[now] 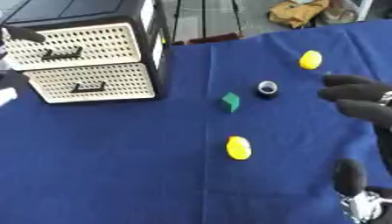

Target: Pick up objects from table and place into drawer.

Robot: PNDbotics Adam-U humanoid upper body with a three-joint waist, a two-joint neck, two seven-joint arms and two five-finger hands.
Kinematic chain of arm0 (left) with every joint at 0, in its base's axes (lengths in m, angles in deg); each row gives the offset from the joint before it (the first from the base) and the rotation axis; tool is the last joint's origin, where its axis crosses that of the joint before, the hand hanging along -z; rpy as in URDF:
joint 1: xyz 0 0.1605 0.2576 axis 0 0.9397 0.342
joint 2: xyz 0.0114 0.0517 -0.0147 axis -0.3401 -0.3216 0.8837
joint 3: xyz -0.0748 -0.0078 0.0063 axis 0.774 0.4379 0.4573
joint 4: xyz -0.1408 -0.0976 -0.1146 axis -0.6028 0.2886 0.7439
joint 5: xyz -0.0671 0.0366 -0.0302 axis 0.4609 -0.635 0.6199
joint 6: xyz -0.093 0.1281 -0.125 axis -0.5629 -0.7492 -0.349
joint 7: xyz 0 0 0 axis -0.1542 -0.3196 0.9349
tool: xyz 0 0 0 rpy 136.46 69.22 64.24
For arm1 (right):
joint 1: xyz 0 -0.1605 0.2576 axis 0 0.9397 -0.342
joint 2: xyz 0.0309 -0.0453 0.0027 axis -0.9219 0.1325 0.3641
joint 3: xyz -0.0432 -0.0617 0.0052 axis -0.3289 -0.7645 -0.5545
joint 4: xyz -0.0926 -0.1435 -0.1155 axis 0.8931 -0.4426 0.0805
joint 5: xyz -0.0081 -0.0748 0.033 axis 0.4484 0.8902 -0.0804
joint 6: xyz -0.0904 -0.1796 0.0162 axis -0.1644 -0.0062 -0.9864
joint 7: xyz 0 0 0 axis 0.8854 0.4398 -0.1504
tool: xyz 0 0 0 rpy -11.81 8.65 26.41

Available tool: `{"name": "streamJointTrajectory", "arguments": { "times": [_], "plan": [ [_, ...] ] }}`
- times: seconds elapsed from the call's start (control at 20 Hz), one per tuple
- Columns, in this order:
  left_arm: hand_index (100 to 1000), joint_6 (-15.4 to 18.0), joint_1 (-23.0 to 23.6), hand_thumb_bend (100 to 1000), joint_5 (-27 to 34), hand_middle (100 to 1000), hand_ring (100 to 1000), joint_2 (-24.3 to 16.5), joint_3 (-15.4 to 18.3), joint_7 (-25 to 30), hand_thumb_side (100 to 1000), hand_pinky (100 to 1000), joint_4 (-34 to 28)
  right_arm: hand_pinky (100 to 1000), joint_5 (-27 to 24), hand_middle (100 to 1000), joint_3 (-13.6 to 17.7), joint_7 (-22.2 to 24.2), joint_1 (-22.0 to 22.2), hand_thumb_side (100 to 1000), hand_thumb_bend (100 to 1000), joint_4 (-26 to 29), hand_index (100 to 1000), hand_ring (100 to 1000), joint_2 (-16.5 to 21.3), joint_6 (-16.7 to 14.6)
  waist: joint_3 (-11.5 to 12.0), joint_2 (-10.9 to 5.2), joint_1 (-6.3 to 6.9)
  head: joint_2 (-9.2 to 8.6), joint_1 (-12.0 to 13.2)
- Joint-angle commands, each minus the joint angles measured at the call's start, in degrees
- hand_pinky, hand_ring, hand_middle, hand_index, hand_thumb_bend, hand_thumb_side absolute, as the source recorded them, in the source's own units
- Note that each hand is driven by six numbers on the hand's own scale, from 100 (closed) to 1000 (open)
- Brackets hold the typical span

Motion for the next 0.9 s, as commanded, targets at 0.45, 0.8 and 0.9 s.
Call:
{"name": "streamJointTrajectory", "arguments": {
  "times": [0.45,0.8,0.9],
  "plan": [
    [932,-4.2,-3.6,100,-4.8,166,100,0.6,-0.8,0.0,350,100,6.2,722,0.1,771,-0.3,0.6,-0.8,521,100,0.6,859,863,-0.1,-0.2,-1.2,-0.29,0.35,-1.76,1.2],
    [910,-4.0,-4.8,100,-7.2,166,100,1.7,-1.5,0.0,350,100,9.5,723,0.9,770,-0.3,0.7,-1.0,522,100,0.6,858,865,-0.5,-0.3,-1.7,0.67,0.37,-2.59,1.7],
    [909,-4.2,-5.3,100,-8.1,165,100,2.1,-1.7,-0.1,347,100,10.4,723,1.1,769,-0.4,0.7,-1.1,521,100,0.6,857,865,-0.6,-0.4,-1.9,0.87,0.34,-2.71,1.8]
  ]
}}
